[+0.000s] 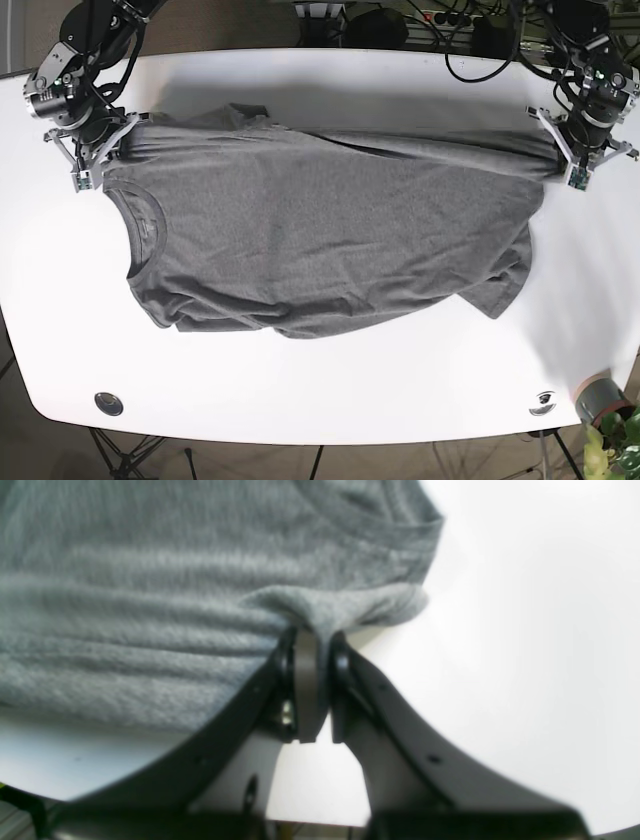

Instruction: Fold the T-shirt properly

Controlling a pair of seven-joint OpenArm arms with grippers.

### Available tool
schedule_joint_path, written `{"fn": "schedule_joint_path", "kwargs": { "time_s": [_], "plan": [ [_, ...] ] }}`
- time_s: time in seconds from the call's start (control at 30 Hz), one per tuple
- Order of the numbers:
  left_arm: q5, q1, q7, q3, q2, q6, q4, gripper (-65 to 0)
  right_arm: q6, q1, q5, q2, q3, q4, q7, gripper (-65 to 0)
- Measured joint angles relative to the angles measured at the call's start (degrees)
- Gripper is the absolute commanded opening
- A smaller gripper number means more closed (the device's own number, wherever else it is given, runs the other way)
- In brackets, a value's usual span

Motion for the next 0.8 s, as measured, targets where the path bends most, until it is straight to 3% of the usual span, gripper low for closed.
{"fn": "schedule_joint_path", "kwargs": {
  "time_s": [0.27,0.6,0.8],
  "plan": [
    [0.85,-12.37,0.5,1.6,-0.24,0.33,-0.04,-65.0,0.13,6.78,-0.55,3.26,-6.21,-0.22,0.92,-62.9],
    [1.38,-24.09,0.5,5.01,-0.87,0.59,-0.44,-65.0,-0.13,17.86,-8.85,3.87,-12.48,-0.26,0.13,-62.9],
    [6.78,-30.14,0.61,7.72,-2.75,0.48,-3.72,-65.0,0.17,24.87,-12.15,4.09,-17.46,-0.31,0.11,-62.9]
  ]
}}
